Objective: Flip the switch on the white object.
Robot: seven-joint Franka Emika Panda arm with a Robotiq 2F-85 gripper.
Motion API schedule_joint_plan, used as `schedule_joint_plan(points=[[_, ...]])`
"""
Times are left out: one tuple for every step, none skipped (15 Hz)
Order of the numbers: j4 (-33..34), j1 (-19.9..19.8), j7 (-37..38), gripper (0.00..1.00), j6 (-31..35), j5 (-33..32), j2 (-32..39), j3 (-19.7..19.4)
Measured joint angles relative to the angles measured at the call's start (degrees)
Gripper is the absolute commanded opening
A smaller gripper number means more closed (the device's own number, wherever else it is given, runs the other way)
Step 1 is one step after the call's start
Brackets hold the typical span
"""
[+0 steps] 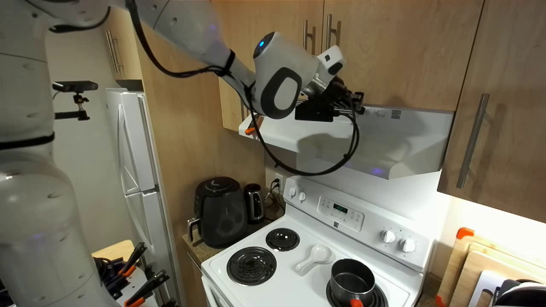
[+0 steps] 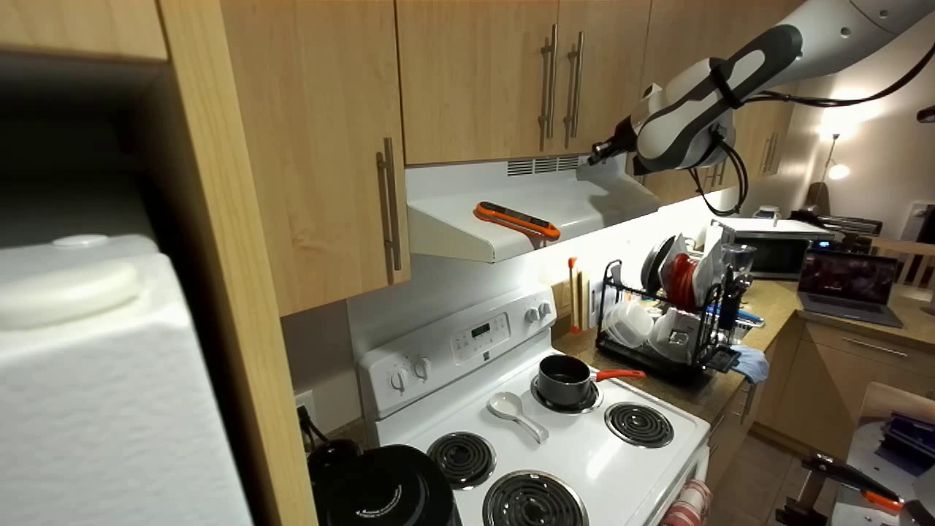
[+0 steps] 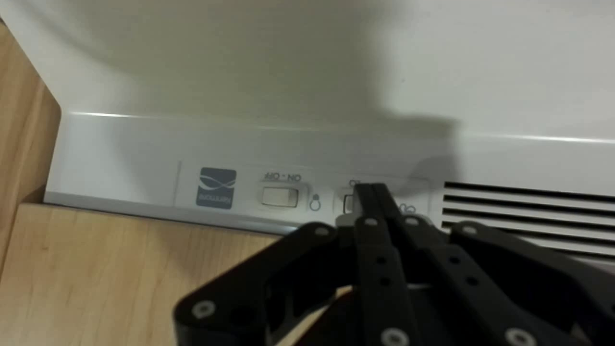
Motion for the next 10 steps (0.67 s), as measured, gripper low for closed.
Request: schedule_joint_plan(points=[[0.0,0.0,0.0,0.0,0.01,0.0,0.0,0.03],[0.0,0.0,0.0,0.0,0.01,0.0,0.0,0.05],[0.01,0.0,0.0,0.0,0.01,0.0,0.0,0.07],[0.01,0.0,0.0,0.0,0.01,0.0,0.0,0.12],[0.02,0.0,0.0,0.0,0.01,0.0,0.0,0.17],[0.02,0.0,0.0,0.0,0.01,0.0,0.0,0.22],[0.03,0.0,0.0,0.0,0.01,0.0,0.0,0.28],[0.04,0.0,0.0,0.0,0.01,0.0,0.0,0.34],[0.05,0.0,0.0,0.0,0.01,0.0,0.0,0.37],[0.09,0.0,0.0,0.0,0.01,0.0,0.01,0.38]])
